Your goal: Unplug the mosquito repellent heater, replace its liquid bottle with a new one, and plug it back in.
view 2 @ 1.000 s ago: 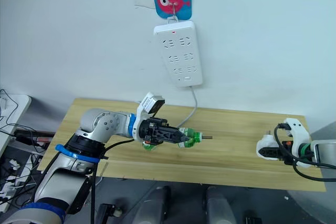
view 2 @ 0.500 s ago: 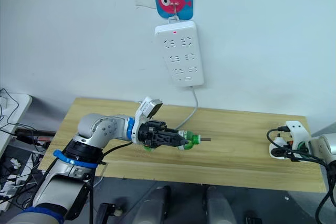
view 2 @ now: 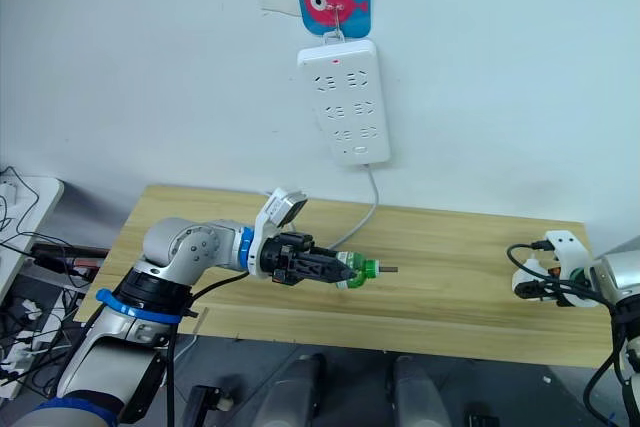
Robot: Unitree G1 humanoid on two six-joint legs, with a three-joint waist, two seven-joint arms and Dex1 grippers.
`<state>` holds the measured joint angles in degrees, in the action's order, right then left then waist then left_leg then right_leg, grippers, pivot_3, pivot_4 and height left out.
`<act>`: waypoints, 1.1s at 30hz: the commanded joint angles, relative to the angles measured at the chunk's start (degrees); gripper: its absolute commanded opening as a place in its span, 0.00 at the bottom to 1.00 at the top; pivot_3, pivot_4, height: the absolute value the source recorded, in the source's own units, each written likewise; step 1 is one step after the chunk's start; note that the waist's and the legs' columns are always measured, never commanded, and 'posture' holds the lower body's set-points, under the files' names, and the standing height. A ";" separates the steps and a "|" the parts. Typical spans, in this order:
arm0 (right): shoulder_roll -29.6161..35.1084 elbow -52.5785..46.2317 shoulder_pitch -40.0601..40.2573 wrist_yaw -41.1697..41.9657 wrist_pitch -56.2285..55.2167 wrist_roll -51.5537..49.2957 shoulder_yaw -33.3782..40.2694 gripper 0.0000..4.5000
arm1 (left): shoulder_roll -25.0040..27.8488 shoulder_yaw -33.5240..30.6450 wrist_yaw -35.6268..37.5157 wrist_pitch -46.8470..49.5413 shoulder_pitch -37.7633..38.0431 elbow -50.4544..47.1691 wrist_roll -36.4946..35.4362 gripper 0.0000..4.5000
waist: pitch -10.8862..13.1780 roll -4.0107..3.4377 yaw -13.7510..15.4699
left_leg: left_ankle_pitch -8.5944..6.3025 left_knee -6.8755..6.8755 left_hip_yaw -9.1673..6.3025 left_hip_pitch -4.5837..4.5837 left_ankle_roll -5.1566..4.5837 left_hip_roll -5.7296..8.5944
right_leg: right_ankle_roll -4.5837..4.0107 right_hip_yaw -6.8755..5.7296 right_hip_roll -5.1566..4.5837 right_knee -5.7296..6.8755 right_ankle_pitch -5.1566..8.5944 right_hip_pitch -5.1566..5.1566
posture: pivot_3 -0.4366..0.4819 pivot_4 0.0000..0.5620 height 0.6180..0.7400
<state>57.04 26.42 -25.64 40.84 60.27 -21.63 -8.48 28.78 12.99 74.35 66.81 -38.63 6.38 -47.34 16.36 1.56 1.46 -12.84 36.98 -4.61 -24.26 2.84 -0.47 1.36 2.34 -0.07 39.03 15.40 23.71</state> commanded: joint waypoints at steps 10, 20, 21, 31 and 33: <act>-23.49 -58.17 19.87 -12.79 32.23 -39.35 57.30 0.99 | -6.62 -5.27 -5.67 -20.22 4.02 -5.75 6.43 0.50 | 0.07 0.02 0.05 | -0.01 -0.03 -0.27 0.30 0.03 -0.21 | 0.25 -0.05 -0.09 -0.06 0.14 -0.39 | 0.63 0.49 1.00; -48.45 -83.24 32.28 -72.20 -13.21 -78.16 29.17 0.99 | -15.26 -4.38 -16.04 -37.60 10.81 -13.11 14.51 0.50 | 0.07 -0.35 -0.87 | 0.01 -0.04 0.18 0.21 0.03 -0.03 | 0.43 0.20 -0.37 -0.15 0.14 -0.25 | 0.58 0.47 1.00; -49.05 -83.60 31.83 -74.82 -16.00 -77.17 26.90 0.99 | -15.64 -4.00 -16.41 -38.09 11.15 -13.67 14.68 0.50 | 0.06 -0.33 -1.07 | 0.01 -0.03 0.18 0.22 0.03 -0.02 | 0.46 0.21 -0.28 -0.16 0.15 -0.26 | 0.58 0.47 1.00; -44.59 -82.02 30.69 -77.13 -27.59 -71.45 13.64 0.99 | -16.28 -2.05 -17.46 -39.34 11.56 -16.00 14.71 0.50 | 0.06 -0.34 -1.49 | 0.02 -0.09 0.10 0.18 0.04 -0.15 | 0.43 0.07 -0.08 -0.08 0.16 -0.25 | 0.58 0.45 1.00; -45.00 -81.00 31.18 -77.21 -29.62 -69.90 12.30 0.99 | -15.76 -1.64 -17.44 -38.73 12.07 -16.84 14.41 0.50 | 0.06 -0.34 -1.52 | 0.02 -0.08 0.13 0.20 0.04 -0.15 | 0.42 0.07 -0.08 -0.07 0.17 -0.25 | 0.59 0.44 1.00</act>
<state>12.42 -54.25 5.11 -37.02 33.02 -92.84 4.90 13.05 10.87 56.87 28.36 -26.62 -6.87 -32.43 16.41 1.21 -0.06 -12.82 36.90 -4.49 -24.06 2.88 -0.62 1.79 2.42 -0.15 38.95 15.57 23.46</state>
